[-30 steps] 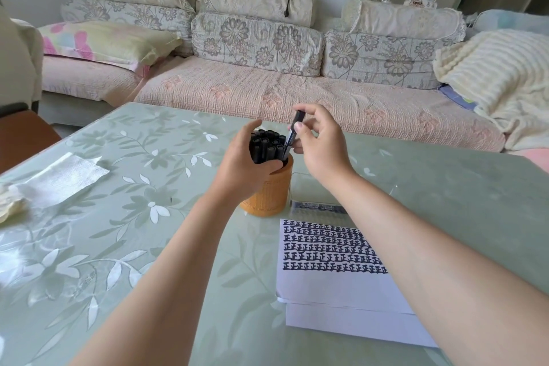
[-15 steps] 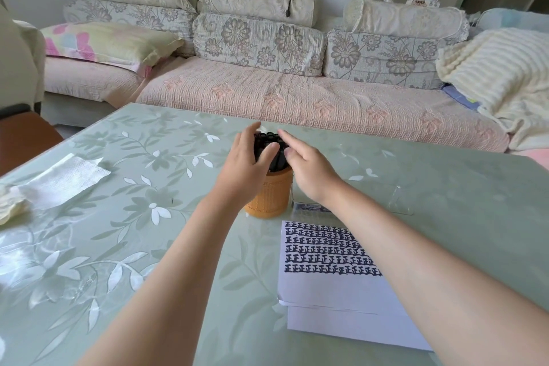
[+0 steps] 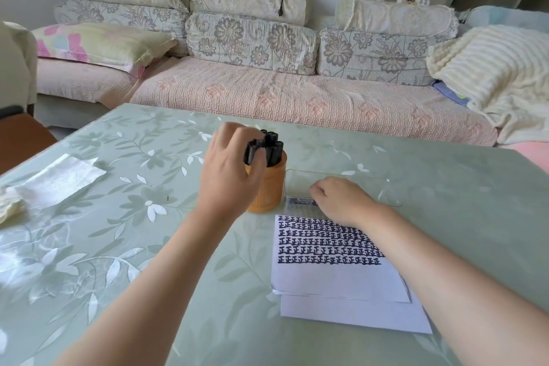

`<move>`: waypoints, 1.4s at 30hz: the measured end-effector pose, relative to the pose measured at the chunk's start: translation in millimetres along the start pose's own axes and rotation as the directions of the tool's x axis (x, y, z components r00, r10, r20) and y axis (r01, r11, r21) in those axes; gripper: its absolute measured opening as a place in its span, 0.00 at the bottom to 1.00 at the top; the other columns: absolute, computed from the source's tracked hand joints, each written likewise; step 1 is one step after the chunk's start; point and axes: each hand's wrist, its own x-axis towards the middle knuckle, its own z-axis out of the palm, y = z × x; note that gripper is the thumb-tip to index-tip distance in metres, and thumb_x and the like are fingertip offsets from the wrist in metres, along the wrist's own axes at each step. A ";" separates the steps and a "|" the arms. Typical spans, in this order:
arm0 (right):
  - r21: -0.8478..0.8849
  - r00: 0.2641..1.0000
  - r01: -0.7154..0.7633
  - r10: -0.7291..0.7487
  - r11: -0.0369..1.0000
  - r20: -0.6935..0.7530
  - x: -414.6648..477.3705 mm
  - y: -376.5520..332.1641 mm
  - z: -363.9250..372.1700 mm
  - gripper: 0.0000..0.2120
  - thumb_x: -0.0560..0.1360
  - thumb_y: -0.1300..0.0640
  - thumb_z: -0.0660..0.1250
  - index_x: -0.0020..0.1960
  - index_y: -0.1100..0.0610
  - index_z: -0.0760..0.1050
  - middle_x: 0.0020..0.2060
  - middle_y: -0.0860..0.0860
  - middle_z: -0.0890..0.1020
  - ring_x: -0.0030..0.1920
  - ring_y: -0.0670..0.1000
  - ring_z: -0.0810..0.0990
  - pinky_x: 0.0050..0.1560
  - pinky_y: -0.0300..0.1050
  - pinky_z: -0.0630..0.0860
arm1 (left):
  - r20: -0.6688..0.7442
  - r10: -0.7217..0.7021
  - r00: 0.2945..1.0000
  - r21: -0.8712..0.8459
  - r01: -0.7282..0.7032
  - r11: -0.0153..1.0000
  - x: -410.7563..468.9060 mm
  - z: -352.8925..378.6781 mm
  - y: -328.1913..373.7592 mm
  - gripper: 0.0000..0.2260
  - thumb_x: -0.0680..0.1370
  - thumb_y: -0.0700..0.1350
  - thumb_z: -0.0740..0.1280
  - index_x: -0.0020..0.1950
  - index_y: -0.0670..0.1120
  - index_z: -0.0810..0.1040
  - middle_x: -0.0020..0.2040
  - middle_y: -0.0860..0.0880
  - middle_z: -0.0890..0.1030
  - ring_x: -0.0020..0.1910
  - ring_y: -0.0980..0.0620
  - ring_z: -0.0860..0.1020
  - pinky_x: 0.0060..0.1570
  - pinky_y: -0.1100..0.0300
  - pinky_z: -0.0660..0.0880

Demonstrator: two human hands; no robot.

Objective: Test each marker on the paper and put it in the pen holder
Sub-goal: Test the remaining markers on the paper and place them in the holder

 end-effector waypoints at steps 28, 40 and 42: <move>-0.090 0.925 0.293 -0.306 0.952 -0.226 -24.7 -9.2 -8.4 0.11 0.80 0.56 0.55 0.60 0.54 0.72 0.56 0.50 0.78 0.57 0.54 0.75 0.53 0.49 0.71 | 0.574 -0.042 0.818 0.164 -0.065 0.984 -90.3 29.8 -18.0 0.09 0.78 0.44 0.62 0.56 0.50 0.78 0.52 0.52 0.76 0.53 0.48 0.73 0.50 0.52 0.74; 0.214 0.957 0.269 -0.236 0.939 -0.167 -83.7 -3.4 19.5 0.10 0.80 0.56 0.63 0.60 0.52 0.78 0.47 0.47 0.75 0.46 0.50 0.75 0.48 0.44 0.71 | 0.546 0.116 0.829 -0.084 -0.084 0.993 -82.3 17.9 14.9 0.12 0.76 0.43 0.67 0.59 0.49 0.75 0.49 0.55 0.75 0.49 0.54 0.74 0.46 0.58 0.74; 0.286 0.960 0.252 -0.201 0.924 -0.195 -88.4 -2.4 18.7 0.09 0.79 0.55 0.66 0.58 0.49 0.78 0.46 0.46 0.76 0.44 0.46 0.74 0.45 0.39 0.70 | 0.550 0.143 0.823 -0.073 -0.124 0.990 -82.4 20.9 18.9 0.08 0.76 0.44 0.68 0.55 0.50 0.78 0.44 0.58 0.72 0.46 0.55 0.72 0.42 0.59 0.72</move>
